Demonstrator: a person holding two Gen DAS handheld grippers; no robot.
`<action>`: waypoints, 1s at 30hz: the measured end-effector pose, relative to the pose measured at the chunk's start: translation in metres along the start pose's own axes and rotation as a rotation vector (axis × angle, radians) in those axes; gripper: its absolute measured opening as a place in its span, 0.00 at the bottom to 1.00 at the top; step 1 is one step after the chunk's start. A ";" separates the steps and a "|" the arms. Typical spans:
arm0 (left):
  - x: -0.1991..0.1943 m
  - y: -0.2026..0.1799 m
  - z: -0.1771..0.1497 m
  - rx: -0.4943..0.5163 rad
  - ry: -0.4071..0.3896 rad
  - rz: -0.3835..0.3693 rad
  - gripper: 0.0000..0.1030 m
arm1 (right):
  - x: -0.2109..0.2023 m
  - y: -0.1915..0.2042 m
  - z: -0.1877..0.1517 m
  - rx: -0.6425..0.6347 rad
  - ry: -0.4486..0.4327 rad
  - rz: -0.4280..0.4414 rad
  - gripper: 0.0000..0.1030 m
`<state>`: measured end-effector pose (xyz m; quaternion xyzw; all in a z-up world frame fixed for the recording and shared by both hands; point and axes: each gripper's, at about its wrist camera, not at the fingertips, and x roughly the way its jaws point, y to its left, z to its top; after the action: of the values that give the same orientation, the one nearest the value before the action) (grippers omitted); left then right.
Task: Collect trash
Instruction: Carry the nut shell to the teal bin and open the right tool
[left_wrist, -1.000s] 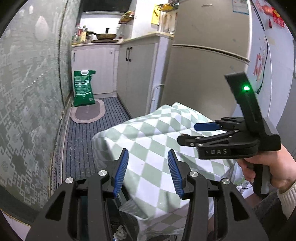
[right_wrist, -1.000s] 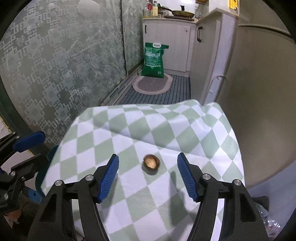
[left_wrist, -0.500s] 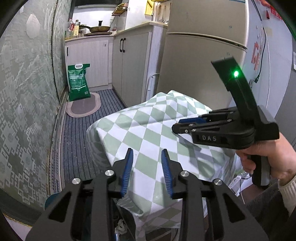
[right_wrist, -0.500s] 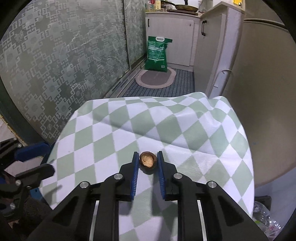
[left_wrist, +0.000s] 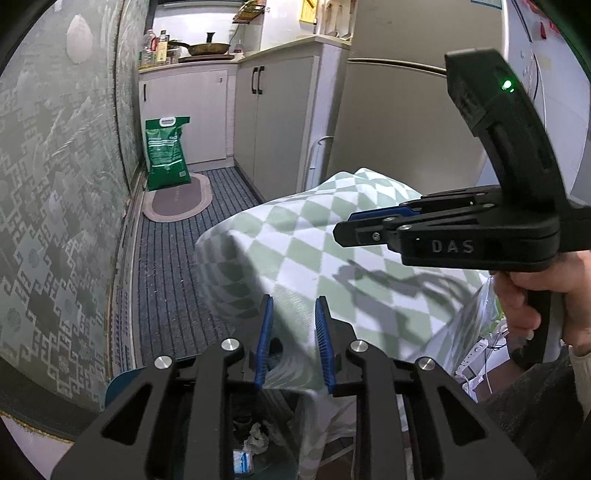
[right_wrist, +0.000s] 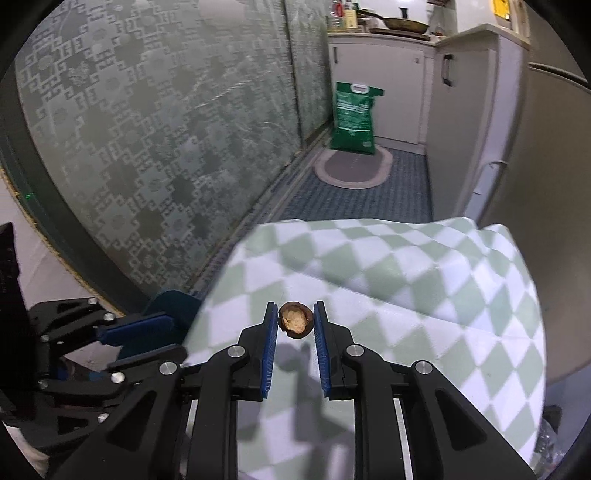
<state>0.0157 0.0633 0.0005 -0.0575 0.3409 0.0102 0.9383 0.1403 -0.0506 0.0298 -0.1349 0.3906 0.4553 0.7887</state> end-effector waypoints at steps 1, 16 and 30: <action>-0.002 0.004 -0.002 -0.003 0.004 0.008 0.21 | 0.000 0.004 0.001 -0.005 0.002 0.012 0.19; -0.036 0.088 -0.051 -0.140 0.093 0.120 0.02 | 0.027 0.111 0.005 -0.215 0.142 0.192 0.19; -0.062 0.106 -0.092 -0.237 0.162 0.166 0.00 | 0.052 0.157 -0.018 -0.340 0.313 0.203 0.26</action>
<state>-0.0963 0.1590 -0.0405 -0.1403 0.4155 0.1230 0.8902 0.0170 0.0570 0.0018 -0.2944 0.4375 0.5649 0.6347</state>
